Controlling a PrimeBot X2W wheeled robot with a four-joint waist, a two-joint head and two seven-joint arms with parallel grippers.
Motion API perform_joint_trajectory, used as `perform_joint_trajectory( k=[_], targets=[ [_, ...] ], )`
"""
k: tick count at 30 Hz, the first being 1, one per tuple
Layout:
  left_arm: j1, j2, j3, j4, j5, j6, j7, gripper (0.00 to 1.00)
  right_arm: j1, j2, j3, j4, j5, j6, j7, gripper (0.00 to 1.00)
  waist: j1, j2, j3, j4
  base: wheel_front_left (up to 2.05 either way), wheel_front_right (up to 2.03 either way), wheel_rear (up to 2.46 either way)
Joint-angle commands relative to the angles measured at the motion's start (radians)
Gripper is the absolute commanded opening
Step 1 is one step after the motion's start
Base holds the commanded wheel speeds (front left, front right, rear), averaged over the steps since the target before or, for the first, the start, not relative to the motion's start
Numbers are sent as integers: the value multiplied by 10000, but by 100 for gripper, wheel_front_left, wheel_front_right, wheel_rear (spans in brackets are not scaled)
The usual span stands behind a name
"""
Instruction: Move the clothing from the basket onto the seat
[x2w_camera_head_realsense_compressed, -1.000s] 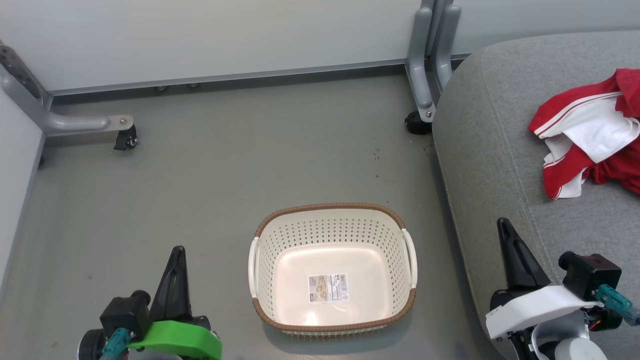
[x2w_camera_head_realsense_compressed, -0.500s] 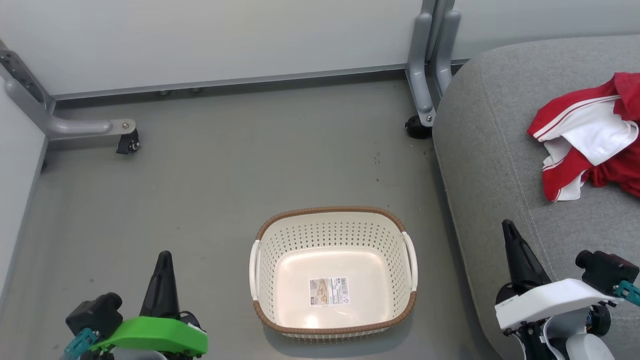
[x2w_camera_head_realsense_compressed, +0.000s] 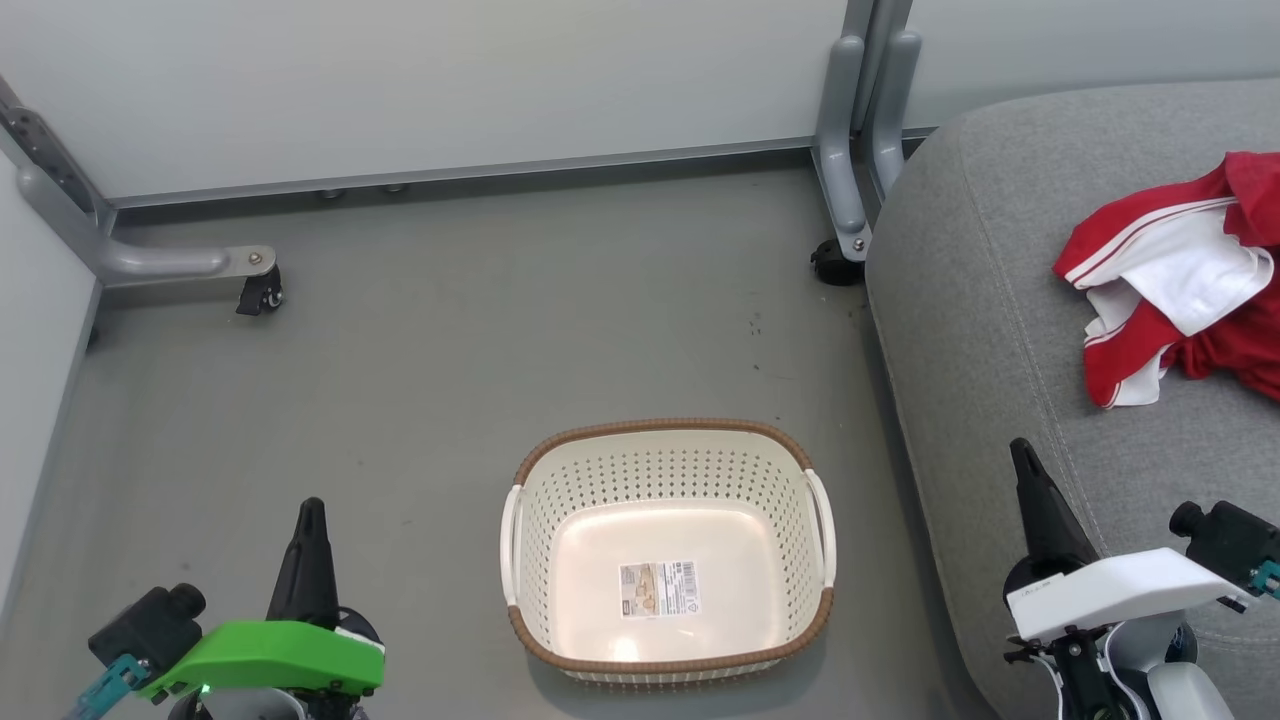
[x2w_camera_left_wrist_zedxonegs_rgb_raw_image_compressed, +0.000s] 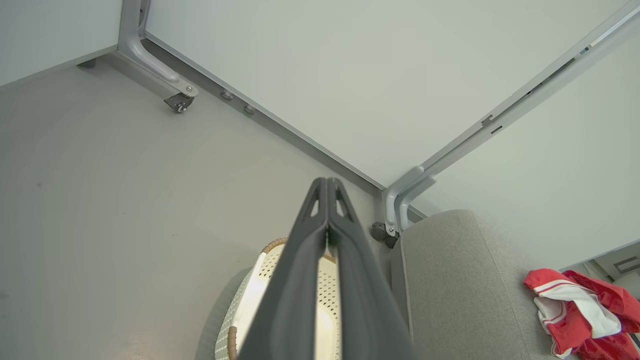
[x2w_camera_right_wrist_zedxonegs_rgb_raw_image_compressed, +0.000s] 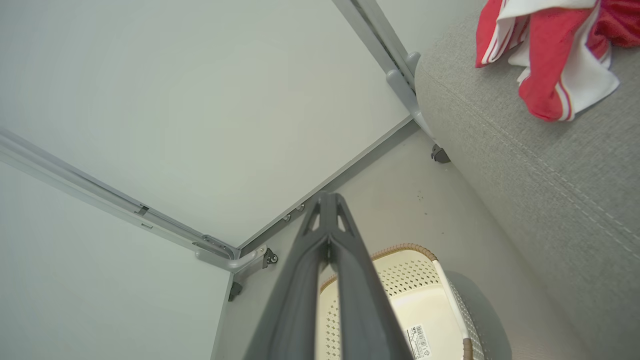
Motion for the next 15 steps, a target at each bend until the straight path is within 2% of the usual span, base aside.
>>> perform_joint_trajectory(
  k=[1, 15],
  targets=[
    [-291, 95, 60, -91, -389, -90, 61, 0, -228, -75, -50, -33, 375, 3, 46, 0, 0, 0, -13, 3, 0, 0, 0],
    [-435, 111, 302, -30, -2186, -228, 493, 0, -405, -117, -149, 281, 2161, 2, 278, 0, 0, 0, -127, 20, 0, 0, 0]
  ],
)
